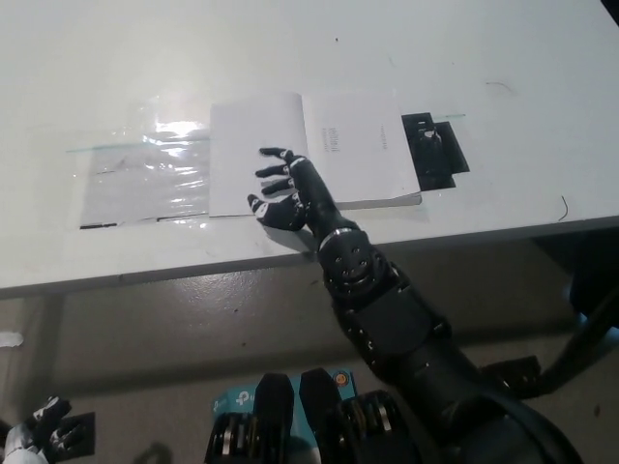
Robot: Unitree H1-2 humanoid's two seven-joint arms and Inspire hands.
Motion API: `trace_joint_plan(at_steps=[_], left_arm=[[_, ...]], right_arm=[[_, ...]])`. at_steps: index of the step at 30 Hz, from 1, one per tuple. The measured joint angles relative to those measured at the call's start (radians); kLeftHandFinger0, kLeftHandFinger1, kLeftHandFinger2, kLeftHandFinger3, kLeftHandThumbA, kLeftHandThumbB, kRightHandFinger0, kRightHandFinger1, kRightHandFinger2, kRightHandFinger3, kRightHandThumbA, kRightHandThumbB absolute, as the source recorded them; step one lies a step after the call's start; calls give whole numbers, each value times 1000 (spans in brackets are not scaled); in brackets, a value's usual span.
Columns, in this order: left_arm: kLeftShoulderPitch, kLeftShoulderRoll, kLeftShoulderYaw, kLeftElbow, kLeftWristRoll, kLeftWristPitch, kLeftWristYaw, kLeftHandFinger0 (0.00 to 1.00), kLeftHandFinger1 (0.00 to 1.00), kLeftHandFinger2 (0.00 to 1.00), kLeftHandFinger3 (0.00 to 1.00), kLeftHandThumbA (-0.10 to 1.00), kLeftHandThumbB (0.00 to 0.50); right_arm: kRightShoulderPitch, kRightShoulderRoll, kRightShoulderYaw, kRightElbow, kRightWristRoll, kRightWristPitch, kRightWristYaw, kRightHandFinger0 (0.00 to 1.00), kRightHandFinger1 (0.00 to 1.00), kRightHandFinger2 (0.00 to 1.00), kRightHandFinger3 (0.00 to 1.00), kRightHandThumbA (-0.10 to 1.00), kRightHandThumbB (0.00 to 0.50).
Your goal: The robot uses its right hand to slide under the cover of the book kept in the middle of the desk and open it
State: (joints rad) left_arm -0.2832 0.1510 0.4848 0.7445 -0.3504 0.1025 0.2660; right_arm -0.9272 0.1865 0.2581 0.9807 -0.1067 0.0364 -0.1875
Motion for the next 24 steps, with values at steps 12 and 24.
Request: trace_joint_plan(at_steps=[12,24], left_arm=[[-18,0,-13,19,5,0,8,541,501,595,636,677,107],[-16,0,-1,25,2,-2,10,615,536,653,700,669,38]], right_arm=[[-6,-1,89,27,-96,-40,0,526,593,707,860,721,137],[3,-6,16,-67,-91,19,32,426,647,733,933,664,126]])
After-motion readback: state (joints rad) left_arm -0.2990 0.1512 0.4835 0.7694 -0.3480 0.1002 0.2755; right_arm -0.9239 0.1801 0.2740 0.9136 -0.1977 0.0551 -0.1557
